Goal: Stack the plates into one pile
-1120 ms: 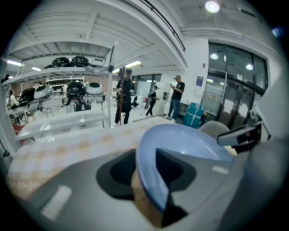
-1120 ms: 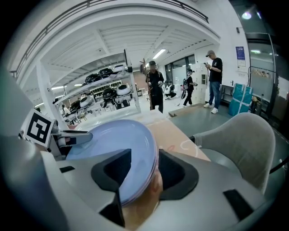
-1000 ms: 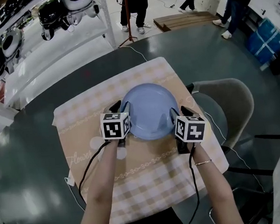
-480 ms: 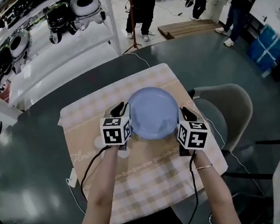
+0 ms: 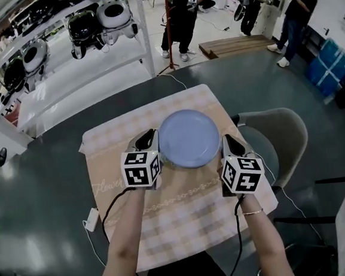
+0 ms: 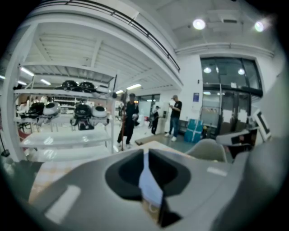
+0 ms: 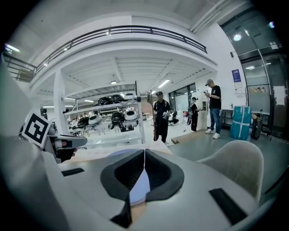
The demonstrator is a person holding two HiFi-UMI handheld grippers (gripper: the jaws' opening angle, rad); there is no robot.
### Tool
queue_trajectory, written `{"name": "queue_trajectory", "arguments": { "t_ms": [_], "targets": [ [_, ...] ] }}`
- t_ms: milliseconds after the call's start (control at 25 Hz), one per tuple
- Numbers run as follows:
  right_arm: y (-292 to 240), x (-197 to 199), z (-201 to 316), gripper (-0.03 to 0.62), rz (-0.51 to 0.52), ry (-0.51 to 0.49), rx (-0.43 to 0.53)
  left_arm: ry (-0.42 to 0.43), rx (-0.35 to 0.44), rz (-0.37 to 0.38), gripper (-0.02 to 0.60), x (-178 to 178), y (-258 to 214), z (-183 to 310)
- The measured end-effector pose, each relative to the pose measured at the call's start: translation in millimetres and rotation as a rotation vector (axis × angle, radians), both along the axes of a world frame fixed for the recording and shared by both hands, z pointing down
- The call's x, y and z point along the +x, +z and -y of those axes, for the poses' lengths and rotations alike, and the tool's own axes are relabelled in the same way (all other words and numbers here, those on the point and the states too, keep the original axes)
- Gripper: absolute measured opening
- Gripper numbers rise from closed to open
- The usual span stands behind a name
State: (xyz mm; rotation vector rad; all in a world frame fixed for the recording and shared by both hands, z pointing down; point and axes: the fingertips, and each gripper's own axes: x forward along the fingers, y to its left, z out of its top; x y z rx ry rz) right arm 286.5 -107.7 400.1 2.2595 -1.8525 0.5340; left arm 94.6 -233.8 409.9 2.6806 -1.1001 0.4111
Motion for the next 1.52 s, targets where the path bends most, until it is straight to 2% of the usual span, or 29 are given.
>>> {"name": "queue_trajectory", "arguments": {
  "t_ms": [320,600,1080,1520],
  "targets": [
    [-32.8,-21.1,-35.7,0.005,0.042,-0.047,0.105,-0.002,0.055,-0.048,0.008,-21.7,-35.0,-36.6],
    [-54.2,-39.8,-66.6,0.005,0.071,-0.099,0.181,0.022,0.101,-0.092,0.008,-37.0,-60.1,-74.4],
    [-67.0,-60.8,-93.8,0.003,0.055,-0.16,0.238,0.019,0.16,-0.129,0.008,-50.6,-81.3,-111.9],
    [-71.1,-70.0,-101.5,0.003,0.061,-0.199,0.256,0.003,0.173,-0.145,0.008,-57.7,-89.5,-126.6]
  ]
}}
